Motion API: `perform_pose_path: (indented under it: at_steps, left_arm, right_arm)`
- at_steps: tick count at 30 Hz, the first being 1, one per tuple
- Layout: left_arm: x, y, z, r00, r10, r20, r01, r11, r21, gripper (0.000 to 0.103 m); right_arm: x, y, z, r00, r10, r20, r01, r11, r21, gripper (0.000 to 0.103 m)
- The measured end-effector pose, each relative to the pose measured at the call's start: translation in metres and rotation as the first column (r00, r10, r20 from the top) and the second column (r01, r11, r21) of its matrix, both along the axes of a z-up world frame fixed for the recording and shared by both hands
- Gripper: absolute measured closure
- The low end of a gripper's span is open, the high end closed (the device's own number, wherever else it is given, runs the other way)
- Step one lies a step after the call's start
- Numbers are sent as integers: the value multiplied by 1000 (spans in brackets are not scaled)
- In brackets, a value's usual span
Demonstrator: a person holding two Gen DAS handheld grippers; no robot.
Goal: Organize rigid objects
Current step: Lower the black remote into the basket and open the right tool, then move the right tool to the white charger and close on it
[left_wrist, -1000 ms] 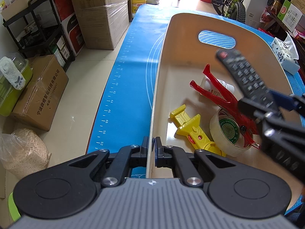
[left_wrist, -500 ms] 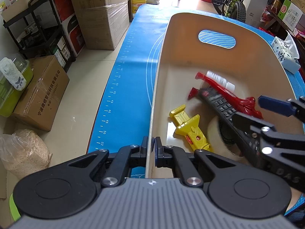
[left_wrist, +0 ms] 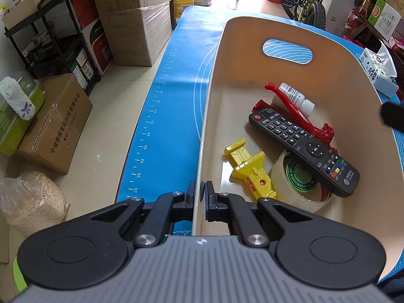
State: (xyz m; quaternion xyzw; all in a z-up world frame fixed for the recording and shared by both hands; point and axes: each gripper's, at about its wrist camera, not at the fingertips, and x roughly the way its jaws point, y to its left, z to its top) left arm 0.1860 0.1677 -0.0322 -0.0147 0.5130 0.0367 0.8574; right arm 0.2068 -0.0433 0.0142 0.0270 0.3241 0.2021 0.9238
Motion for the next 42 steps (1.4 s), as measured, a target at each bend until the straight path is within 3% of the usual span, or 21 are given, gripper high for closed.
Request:
perform_pose_path:
  at_steps: [8,14,22,32,42]
  left_arm:
    - [0,0,0,1000,0,0,0,1000,3,97]
    - [1,-2,0,1000,1,-2,-1,1000,10,97]
    - [1,-5,0,1000,2,-4,-2,1000,15,96]
    - [1,-5,0,1000,3,-5,-3,1000,16,96]
    - [2,-5,-1,1000,2,-5,-2,1000,19,96]
  right_arm:
    - [8,-50,-1,993,-113,25,113,994,2,4]
    - [22,-83,-21,982,-189,-2,189,982,-3,3]
    - [39,-105,-61,976,-219,-19,216,970,-116,3]
    - [50,-132,-91,957,-285,-42,278,951,-134,3]
    - [59,-135,-115,958,-276,-79,264,955,-133,3]
